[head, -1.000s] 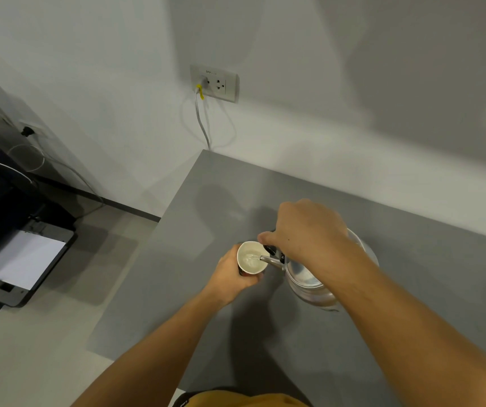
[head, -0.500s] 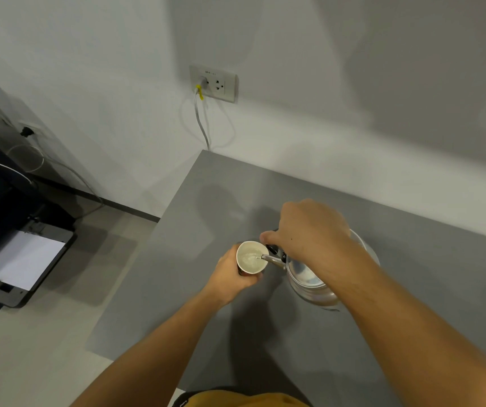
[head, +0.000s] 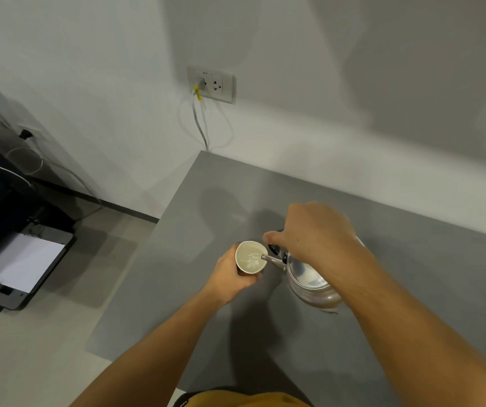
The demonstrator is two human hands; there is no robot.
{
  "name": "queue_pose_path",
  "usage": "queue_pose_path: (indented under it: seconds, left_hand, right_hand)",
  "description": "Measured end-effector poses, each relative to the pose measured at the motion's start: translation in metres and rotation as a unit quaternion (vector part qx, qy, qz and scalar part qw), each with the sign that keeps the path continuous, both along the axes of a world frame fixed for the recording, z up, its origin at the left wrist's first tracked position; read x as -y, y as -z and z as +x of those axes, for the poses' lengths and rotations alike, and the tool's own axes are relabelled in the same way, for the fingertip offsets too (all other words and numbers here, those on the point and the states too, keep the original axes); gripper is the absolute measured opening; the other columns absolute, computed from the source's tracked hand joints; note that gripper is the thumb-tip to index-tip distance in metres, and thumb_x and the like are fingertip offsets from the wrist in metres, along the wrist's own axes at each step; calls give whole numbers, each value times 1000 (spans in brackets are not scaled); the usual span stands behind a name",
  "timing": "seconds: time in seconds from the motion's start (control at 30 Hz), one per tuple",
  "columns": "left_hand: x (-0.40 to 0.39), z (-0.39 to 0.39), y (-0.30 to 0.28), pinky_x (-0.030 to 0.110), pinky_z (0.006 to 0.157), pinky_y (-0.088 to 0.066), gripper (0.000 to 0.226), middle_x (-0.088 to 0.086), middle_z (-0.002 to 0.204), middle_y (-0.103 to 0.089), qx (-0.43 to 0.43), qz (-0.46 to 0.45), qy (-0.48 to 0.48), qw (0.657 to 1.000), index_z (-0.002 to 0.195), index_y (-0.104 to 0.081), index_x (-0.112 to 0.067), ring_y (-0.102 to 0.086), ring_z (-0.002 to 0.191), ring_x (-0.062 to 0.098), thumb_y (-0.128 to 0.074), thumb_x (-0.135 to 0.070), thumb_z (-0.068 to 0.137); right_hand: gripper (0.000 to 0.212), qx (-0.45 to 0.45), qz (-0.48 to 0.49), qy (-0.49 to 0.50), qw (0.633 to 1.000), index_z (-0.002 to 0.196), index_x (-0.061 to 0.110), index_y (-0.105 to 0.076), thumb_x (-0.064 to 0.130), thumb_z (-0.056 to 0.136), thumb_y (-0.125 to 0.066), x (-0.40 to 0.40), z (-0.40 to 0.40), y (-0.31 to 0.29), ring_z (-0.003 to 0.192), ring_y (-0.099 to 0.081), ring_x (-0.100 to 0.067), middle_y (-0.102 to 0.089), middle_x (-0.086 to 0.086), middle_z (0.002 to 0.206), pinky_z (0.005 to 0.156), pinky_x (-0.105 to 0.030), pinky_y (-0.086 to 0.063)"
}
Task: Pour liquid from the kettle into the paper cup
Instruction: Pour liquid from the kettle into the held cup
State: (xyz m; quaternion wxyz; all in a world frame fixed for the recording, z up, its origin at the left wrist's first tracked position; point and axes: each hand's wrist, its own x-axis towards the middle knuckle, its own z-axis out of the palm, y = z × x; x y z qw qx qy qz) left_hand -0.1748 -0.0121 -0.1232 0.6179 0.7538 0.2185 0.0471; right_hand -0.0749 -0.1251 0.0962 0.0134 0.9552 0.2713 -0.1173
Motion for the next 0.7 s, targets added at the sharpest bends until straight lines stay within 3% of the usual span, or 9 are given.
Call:
queue_pose_path:
  seconds: [0.17, 0.33, 0.43, 0.53, 0.63, 0.7]
  left_hand:
    - [1, -1, 1, 21, 85, -51, 58, -13, 114, -70, -9, 10, 0, 1000, 111, -57, -48, -67, 105, 3, -88, -26, 67]
    - [-1, -1, 2, 25, 89, -52, 58, -10, 115, -69, -11, 13, 0, 1000, 111, -56, -48, -66, 108, 8, -88, -23, 68]
    - [-1, -1, 1, 23, 84, -52, 57, -13, 113, -70, -13, 11, -2, 1000, 110, -57, -48, -67, 103, 4, -87, -24, 68]
    - [-2, -1, 2, 26, 89, -54, 57, -12, 114, -70, -10, 11, -2, 1000, 113, -59, -43, -67, 105, 3, -88, -21, 68]
    - [-3, 0, 4, 29, 94, -54, 58, -12, 116, -71, -7, 19, -1, 1000, 118, -61, -34, -67, 107, 5, -88, -20, 69]
    - [-3, -1, 4, 28, 94, -53, 58, -11, 117, -71, -8, 27, -1, 1000, 119, -61, -31, -67, 109, 6, -89, -20, 69]
  right_hand:
    - [44, -6, 8, 19, 1000, 53, 19, -52, 54, 75, -69, 10, 1, -2, 50, -47, -16, -54, 0, 57, 44, -26, -27]
    - [50, -26, 25, 45, 998, 52, 18, -54, 60, 74, -70, 19, 4, -2, 52, -52, -17, -57, -1, 53, 45, -25, -29]
    - [55, -57, 36, 56, 996, 54, 17, -56, 67, 75, -68, 25, 6, 1, 59, -60, -21, -63, -1, 56, 48, -27, -34]
    - [57, -82, 58, 66, 993, 54, 18, -57, 70, 74, -67, 35, 9, 5, 64, -66, -25, -68, -3, 59, 51, -29, -40]
    - [63, -105, 85, 72, 988, 47, 18, -55, 74, 73, -68, 46, 13, 11, 52, -60, -20, -65, 2, 46, 49, -30, -38]
    - [65, -119, 97, 78, 985, 42, 19, -56, 76, 72, -68, 54, 16, 15, 41, -48, -14, -52, 10, 32, 46, -28, -31]
